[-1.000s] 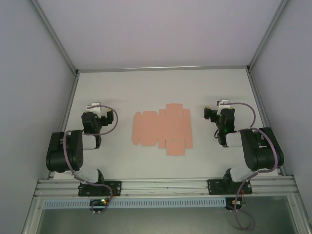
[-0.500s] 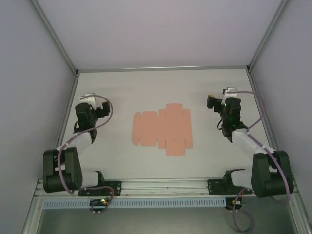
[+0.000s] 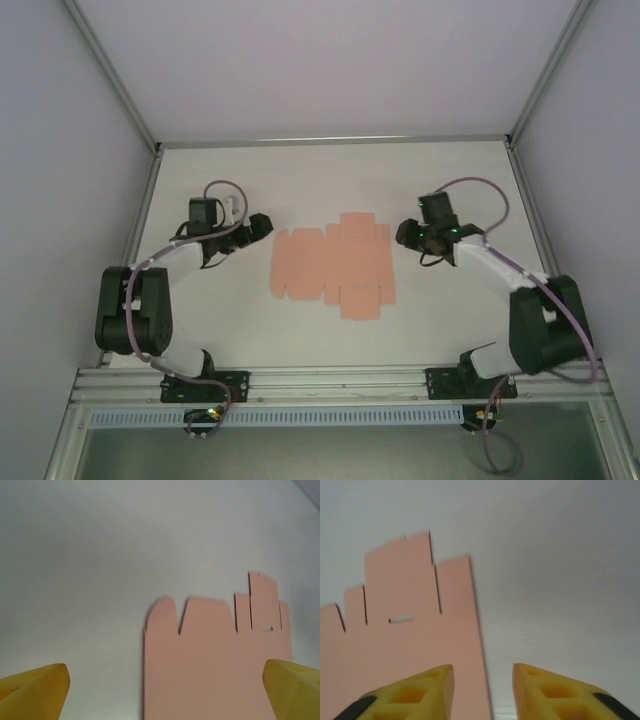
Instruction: Assemble paper box
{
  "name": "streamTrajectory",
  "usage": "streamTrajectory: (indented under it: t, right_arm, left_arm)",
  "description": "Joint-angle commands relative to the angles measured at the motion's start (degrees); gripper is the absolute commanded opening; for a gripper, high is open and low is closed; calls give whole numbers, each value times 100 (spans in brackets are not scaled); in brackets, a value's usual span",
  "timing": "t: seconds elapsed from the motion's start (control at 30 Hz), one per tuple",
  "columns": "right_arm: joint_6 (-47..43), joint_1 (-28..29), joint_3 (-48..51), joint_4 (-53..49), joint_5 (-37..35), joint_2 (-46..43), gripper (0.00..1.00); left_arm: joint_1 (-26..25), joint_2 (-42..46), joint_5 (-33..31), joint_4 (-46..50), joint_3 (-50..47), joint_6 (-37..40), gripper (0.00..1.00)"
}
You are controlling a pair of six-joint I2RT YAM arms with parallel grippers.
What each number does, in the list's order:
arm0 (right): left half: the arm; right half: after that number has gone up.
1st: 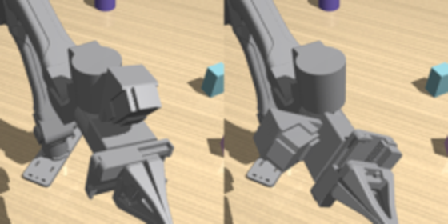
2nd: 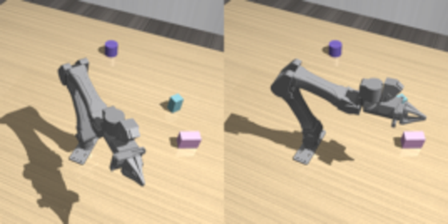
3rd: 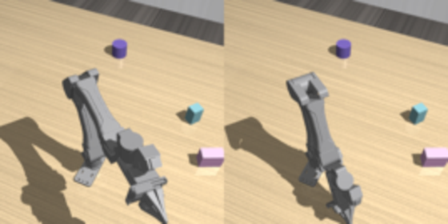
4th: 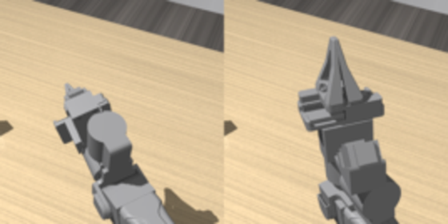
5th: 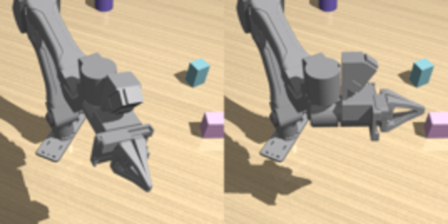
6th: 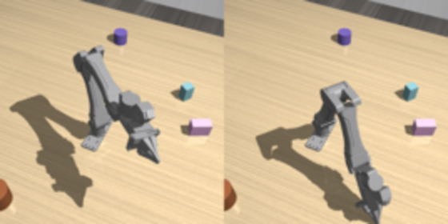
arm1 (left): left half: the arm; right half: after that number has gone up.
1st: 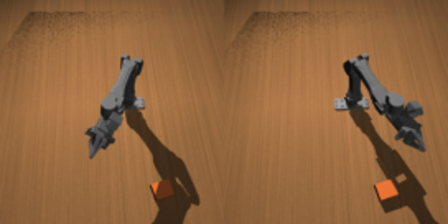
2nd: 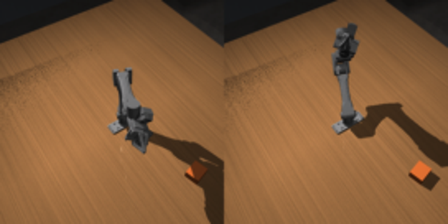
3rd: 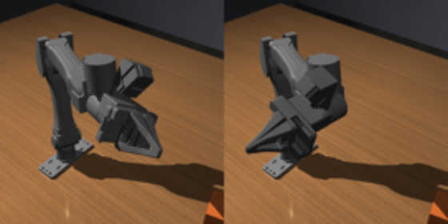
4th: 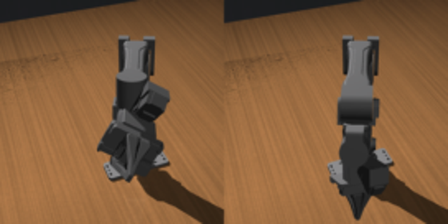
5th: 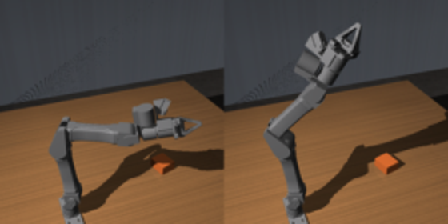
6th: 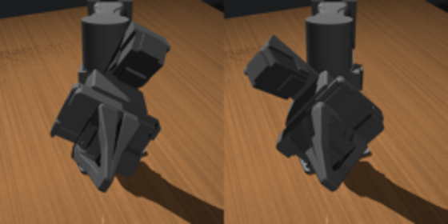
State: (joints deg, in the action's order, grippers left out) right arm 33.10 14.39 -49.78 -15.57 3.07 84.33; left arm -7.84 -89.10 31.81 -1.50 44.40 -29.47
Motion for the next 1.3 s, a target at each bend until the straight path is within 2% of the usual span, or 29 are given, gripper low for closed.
streamTrajectory:
  t: [0.0,0.2,0.47,0.7,0.83,1.0,1.27]
  right_arm:
    - [310,169,-412,-604,224,660,21]
    - [577,318,-337,-96,672,1264,14]
    - [748,318,-302,-288,325,1743,7]
    - [764,301,-132,-303,219,1880,6]
    - [726,291,-42,-174,318,1924,6]
    - [600,292,-32,-83,452,1992,6]
    - [520,292,74,186,655,2028,5]
  left_arm:
    - [-160,-77,596,299,53,-434,100]
    - [-281,-42,537,714,8,-337,100]
    - [-449,-239,572,787,1,-304,100]
    - [-630,-680,399,1168,209,-118,100]
    - [-727,-846,778,1054,282,-19,100]
    - [-849,-1046,1330,762,312,-258,100]
    - [-965,-1112,1601,737,538,-282,98]
